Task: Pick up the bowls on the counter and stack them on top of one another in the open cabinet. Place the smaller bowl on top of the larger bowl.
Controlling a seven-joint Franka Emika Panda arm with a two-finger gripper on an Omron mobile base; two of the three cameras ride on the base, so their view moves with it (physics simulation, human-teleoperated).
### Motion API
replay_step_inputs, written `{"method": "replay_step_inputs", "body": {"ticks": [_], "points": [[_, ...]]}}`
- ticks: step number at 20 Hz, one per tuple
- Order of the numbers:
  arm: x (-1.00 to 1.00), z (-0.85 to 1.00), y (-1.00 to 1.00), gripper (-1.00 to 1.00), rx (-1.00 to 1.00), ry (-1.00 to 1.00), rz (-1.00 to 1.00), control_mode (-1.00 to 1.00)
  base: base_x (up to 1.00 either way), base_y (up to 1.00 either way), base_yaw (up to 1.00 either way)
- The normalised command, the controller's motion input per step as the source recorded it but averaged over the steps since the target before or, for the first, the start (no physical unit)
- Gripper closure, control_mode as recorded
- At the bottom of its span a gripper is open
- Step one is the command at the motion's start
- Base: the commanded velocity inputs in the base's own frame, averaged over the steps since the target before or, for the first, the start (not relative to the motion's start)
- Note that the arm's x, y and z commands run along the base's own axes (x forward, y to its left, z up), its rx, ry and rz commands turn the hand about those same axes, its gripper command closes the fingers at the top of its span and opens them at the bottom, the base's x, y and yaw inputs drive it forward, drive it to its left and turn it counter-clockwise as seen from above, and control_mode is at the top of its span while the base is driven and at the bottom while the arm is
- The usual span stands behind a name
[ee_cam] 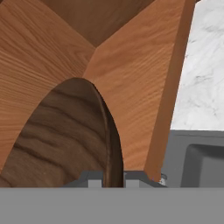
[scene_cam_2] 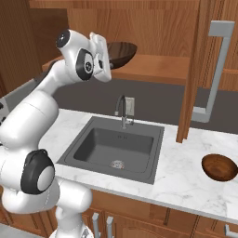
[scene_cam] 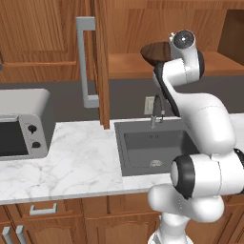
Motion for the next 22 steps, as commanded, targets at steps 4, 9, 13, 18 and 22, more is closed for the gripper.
{"method": "replay_step_inputs", "body": {"ticks": [4,9,13,18,22], "points": [[0.26,-0.07,0.00,1.00,0.00,0.00,0.00,-1.00,0.00,0.00,0.00],[0.29,-0.08,0.00,1.00,0.00,0.00,0.00,-1.00,0.00,0.00,0.00],[0.26,-0.11,0.00,1.00,0.00,0.02,0.00,-1.00,0.00,0.00,0.00],[0.27,-0.22,0.02,1.00,0.00,0.06,0.01,-1.00,0.00,0.00,0.00],[0.23,-0.24,0.02,1.00,0.00,0.06,0.02,-1.00,0.00,0.00,0.00]]}}
